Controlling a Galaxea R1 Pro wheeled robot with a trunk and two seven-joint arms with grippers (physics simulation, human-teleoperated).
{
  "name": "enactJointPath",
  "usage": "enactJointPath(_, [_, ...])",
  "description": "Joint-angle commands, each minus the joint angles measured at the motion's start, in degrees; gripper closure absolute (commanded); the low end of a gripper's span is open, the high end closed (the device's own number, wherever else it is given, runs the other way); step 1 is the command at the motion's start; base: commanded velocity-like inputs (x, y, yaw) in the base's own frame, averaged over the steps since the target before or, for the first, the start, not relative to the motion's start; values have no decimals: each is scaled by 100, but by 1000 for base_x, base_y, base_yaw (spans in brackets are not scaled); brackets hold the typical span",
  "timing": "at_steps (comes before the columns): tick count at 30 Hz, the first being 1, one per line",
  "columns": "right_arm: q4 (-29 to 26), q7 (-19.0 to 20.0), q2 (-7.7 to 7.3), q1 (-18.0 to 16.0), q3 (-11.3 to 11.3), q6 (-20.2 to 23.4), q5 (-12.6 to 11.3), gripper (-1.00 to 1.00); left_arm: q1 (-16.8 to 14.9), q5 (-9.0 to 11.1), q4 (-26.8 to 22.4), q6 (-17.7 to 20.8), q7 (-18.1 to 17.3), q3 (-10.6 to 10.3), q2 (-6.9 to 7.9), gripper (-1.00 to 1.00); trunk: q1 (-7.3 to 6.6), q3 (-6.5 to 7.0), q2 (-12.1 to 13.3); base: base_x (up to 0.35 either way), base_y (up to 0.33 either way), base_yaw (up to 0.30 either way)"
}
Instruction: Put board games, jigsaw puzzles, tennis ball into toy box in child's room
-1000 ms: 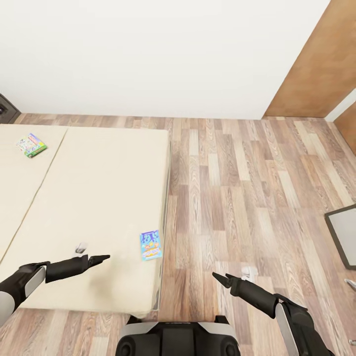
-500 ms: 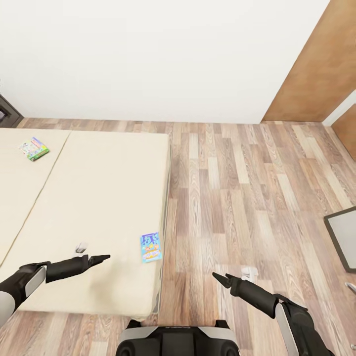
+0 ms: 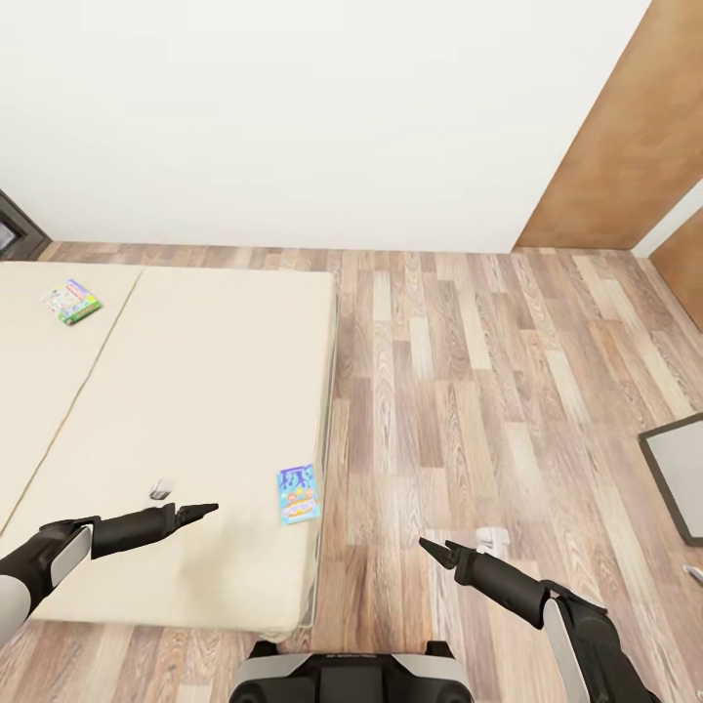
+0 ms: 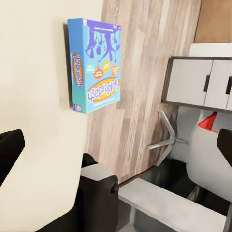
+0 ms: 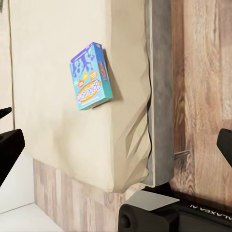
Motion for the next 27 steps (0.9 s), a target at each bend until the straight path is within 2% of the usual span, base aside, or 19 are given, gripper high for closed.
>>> enactJointPath(1, [-1, 16, 5, -3, -16, 42, -25, -100, -3, 52, -1, 56, -9, -38, 5, -100, 2, 4, -6, 0, 0, 0])
enactJointPath(17, [-8, 39, 5, -3, -24, 42, -33, -100, 4, 26, -1, 32, 24, -48, -6, -100, 2, 156, -6, 0, 0, 0])
enactJointPath(27, [-8, 27, 4, -3, -31, 42, -33, -100, 5, -16, -1, 45, 79, -52, -132, -100, 2, 251, -6, 0, 0, 0])
